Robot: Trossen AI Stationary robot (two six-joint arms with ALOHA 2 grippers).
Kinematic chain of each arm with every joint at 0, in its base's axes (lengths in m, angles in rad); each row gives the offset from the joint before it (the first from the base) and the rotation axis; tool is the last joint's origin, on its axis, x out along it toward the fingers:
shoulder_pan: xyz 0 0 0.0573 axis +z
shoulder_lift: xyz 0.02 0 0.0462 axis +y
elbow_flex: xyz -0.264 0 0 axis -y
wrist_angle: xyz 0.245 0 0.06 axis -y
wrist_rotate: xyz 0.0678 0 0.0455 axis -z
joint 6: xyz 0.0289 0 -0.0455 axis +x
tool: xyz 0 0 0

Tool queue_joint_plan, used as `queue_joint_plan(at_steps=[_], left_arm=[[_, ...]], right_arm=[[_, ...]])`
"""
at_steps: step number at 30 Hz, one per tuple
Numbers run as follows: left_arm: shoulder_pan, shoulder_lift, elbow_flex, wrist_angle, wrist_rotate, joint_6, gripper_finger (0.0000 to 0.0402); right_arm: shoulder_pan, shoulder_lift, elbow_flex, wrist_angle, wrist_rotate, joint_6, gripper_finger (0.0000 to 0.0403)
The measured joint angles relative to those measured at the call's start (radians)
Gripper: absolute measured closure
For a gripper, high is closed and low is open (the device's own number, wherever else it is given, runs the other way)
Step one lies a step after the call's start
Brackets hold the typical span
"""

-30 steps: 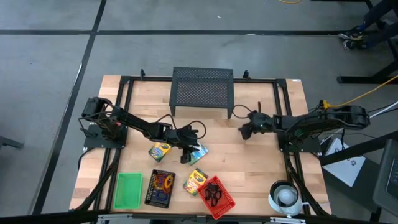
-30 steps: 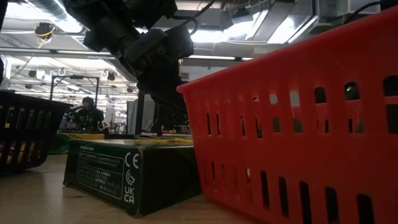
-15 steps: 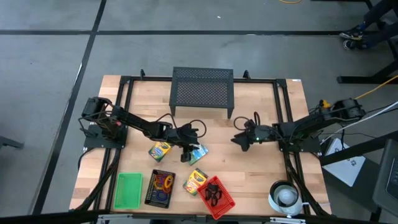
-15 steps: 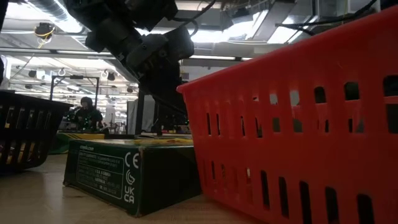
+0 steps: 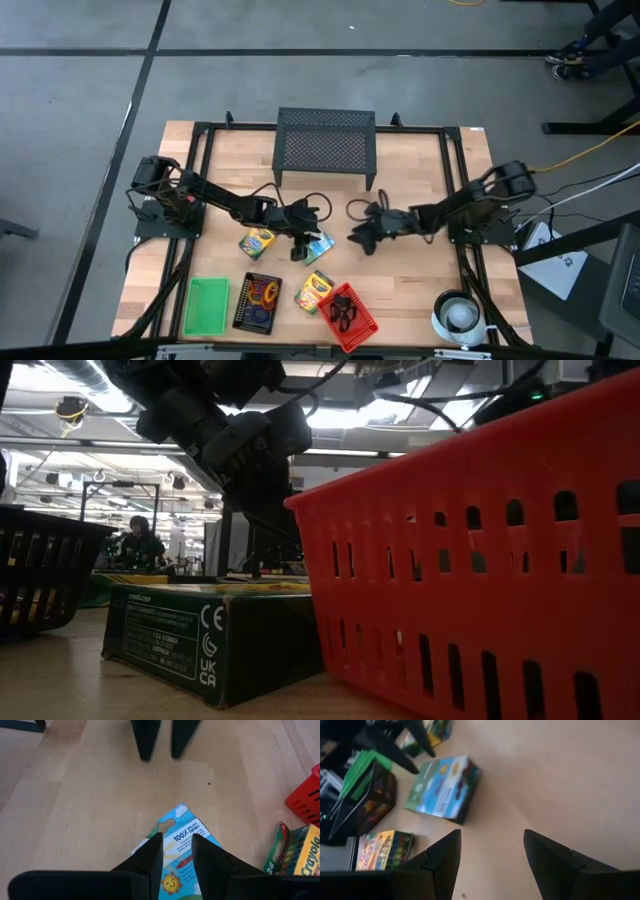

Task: Pick & Place Office Desk Supplies
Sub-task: Put the green crayon box into the green bin

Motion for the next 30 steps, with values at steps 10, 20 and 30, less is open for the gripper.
queue_joint_plan(at_steps=[10, 20, 30], left_arm=[[0.006, -0.006, 0.000, -0.037, -0.024, 0.022, 0.0302], [0.006, -0.006, 0.001, -0.038, -0.037, 0.016, 0.0302], [0.006, -0.006, 0.001, -0.041, -0.080, 0.023, 0.0302]], right_arm=[[-0.018, 0.146, 0.107, 0.078, -0.104, -0.046, 0.0184], [-0.019, 0.149, 0.107, 0.135, -0.125, -0.030, 0.0184], [-0.019, 0.262, 0.205, 0.151, -0.145, -0.028, 0.0184]])
